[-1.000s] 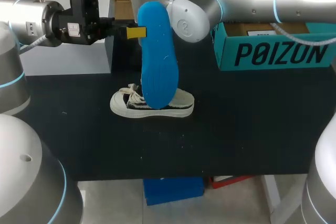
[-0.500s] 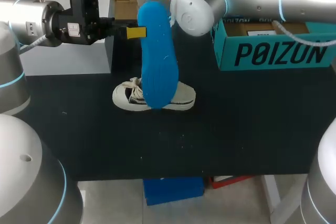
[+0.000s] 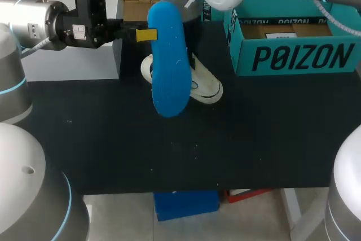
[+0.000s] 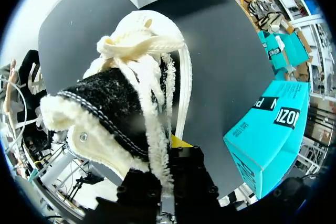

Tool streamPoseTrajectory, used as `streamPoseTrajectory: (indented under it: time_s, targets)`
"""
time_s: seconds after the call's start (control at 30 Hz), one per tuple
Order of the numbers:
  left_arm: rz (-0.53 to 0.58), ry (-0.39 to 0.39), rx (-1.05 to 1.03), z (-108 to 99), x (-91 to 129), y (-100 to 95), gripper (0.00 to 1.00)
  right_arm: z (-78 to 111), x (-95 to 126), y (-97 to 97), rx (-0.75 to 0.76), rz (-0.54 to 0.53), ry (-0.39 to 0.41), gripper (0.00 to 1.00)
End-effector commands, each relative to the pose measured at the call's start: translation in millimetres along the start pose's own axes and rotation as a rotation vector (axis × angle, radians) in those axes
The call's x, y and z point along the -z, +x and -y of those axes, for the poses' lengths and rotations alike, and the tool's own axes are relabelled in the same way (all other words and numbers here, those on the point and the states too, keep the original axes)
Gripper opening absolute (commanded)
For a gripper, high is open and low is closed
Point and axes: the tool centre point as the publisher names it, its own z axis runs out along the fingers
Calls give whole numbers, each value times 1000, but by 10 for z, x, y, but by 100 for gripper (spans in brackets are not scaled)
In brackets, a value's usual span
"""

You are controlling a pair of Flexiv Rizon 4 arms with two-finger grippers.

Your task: Take the shoe out of the shoebox, open the shoe tongue, remove and reinsert the insole, then place the shoe into the shoebox

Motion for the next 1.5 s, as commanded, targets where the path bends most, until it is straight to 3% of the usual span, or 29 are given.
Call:
streamPoseTrajectory:
  time_s: [0.03,0.4,0.73,1.17,1.5]
  targets:
    - [2,2,-1,-14,-11,1,0,13,99,30,-559,25,90,0]
    - [2,2,-1,-14,-11,1,0,85,86,139,-1012,-41,42,0]
    - [2,2,-1,-14,-11,1,0,71,10,347,-1148,-86,-18,0]
    - [2,2,-1,-14,-11,1,0,-92,-289,608,-1138,-128,-37,0]
    - [2,2,-1,-14,-11,1,0,-131,-476,666,-1059,-131,-38,0]
